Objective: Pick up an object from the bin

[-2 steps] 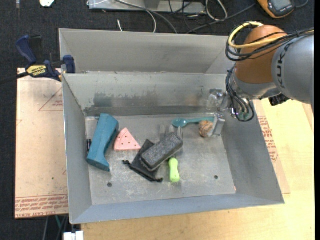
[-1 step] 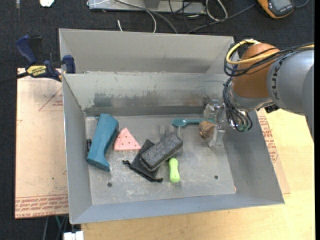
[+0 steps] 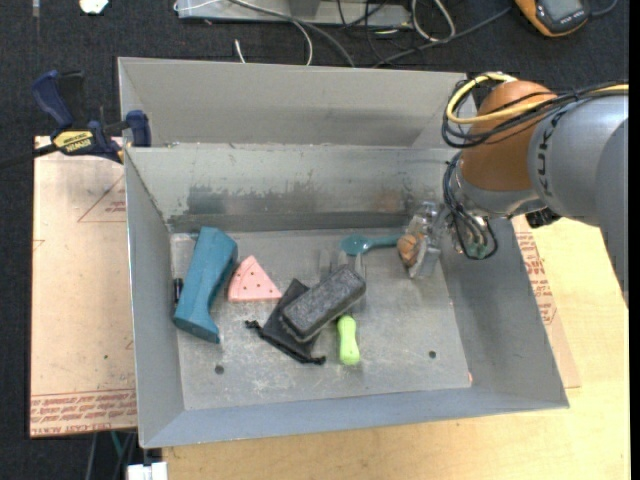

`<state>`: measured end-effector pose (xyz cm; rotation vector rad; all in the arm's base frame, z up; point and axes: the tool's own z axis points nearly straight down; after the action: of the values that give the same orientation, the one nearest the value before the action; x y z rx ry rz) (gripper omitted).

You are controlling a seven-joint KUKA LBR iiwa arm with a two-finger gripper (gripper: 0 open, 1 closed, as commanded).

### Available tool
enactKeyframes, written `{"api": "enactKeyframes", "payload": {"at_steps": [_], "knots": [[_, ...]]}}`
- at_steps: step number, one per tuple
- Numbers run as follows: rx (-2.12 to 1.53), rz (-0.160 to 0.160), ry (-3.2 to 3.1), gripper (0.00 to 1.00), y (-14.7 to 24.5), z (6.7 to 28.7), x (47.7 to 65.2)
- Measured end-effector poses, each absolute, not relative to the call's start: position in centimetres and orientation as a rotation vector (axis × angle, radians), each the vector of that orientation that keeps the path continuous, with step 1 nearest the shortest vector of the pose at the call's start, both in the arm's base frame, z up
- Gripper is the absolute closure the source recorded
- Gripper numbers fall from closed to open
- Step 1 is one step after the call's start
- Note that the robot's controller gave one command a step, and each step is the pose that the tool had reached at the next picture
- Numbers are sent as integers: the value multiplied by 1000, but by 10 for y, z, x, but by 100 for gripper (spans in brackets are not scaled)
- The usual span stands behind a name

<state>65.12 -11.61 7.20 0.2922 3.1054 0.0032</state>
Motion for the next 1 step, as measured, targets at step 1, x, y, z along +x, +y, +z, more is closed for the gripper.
{"api": "enactKeyframes", "payload": {"at_steps": [1], "knots": [[292, 3, 3105, 100, -116, 72, 651]]}}
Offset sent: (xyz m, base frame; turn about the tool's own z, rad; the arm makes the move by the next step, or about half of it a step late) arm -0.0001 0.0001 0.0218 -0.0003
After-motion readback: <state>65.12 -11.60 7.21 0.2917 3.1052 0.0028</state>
